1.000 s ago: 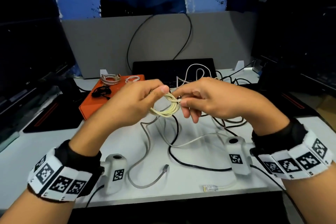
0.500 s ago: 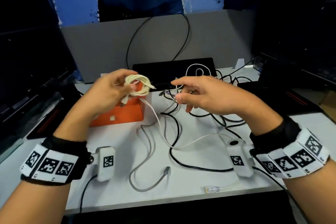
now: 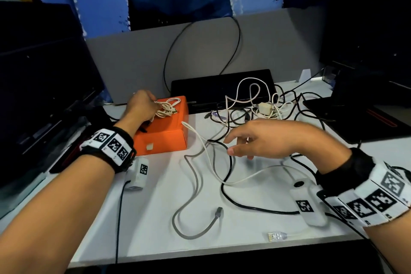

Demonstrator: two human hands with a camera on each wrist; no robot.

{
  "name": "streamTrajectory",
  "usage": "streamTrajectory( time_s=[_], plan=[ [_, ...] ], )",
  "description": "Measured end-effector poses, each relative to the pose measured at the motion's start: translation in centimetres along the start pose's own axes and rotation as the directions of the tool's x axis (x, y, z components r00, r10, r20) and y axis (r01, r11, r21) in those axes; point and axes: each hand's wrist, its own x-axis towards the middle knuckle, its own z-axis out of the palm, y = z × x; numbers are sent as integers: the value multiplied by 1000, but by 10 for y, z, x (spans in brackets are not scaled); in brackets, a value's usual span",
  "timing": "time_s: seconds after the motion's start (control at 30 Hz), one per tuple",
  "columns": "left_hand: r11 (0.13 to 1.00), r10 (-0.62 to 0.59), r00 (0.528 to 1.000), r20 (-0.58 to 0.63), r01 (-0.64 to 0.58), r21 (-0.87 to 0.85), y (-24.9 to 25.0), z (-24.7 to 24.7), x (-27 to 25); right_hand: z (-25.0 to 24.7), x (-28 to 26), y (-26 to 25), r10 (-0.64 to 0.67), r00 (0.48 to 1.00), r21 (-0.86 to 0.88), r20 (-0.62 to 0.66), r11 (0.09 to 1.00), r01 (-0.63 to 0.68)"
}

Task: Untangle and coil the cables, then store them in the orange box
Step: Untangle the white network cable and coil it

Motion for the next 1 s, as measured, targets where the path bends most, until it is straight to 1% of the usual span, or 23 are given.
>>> streamTrajectory(
  time_s=[0.07,0.17,0.2,0.23,0.3,0.33,0.4,0.47,0.5,0.53,0.57,0.6,0.63,0.67,0.7,0.73,0.77,0.8,0.87,0.9,0.93,0.97,1.0],
  plan=[
    [996,50,998,-29,-47,81,-2,-1,2,0,0,1,1,1000,-6,2,1000,-1],
    [968,204,974,-99,-185,171,-2,-7,3,1,1,1,-1,1000,-8,6,1000,2],
    [954,248,965,-84,-228,192,-2,-8,3,3,1,0,-2,1000,-6,13,1000,3],
    [936,275,961,-31,-260,238,-2,-8,2,4,2,-2,-4,1000,-4,25,1000,4],
    [884,277,956,95,-292,364,-2,-9,-1,9,4,-8,-12,997,-9,74,1000,13],
    [863,265,957,121,-291,413,0,-11,-4,11,6,-13,-18,993,-24,116,999,21],
    [839,280,951,129,-308,448,4,-16,-10,18,9,-23,-4,972,-134,237,990,37],
    [824,367,925,97,-372,427,13,-21,-19,28,13,-31,52,928,-305,368,950,67],
    [820,430,898,91,-431,378,20,-24,-28,34,17,-31,85,906,-371,414,925,82],
    [814,496,861,112,-506,283,28,-27,-40,37,20,-29,111,892,-417,437,905,91],
    [805,540,823,174,-566,177,36,-30,-54,40,26,-24,125,888,-442,442,892,94],
    [791,560,779,282,-604,99,43,-33,-69,41,31,-16,130,892,-452,433,888,90],
    [778,554,733,394,-625,68,50,-33,-83,41,37,-7,128,904,-455,408,887,80],
    [757,551,686,475,-650,60,57,-33,-97,40,43,3,122,923,-460,364,886,64],
    [737,548,655,520,-672,71,62,-31,-109,39,49,16,118,945,-463,304,886,39],
    [713,557,634,537,-696,83,68,-30,-120,36,55,27,116,964,-469,238,883,10],
    [689,568,614,548,-719,91,73,-29,-133,33,62,40,115,978,-476,175,879,-19],
    [669,576,583,572,-739,79,77,-28,-144,29,67,50,118,986,-481,116,876,-48],
    [642,555,499,666,-766,38,84,-24,-168,22,79,69,126,992,-470,15,876,-104],
    [634,515,467,719,-772,48,86,-20,-178,20,86,77,120,993,-458,-23,881,-117],
    [622,469,459,755,-778,87,87,-14,-186,17,91,81,118,992,-448,-45,885,-126],
    [603,424,477,770,-783,153,87,-7,-188,14,94,83,115,993,-442,-41,889,-121],
    [592,383,507,772,-777,216,87,0,-187,10,96,82,102,995,-425,-12,900,-98]
  ],
)
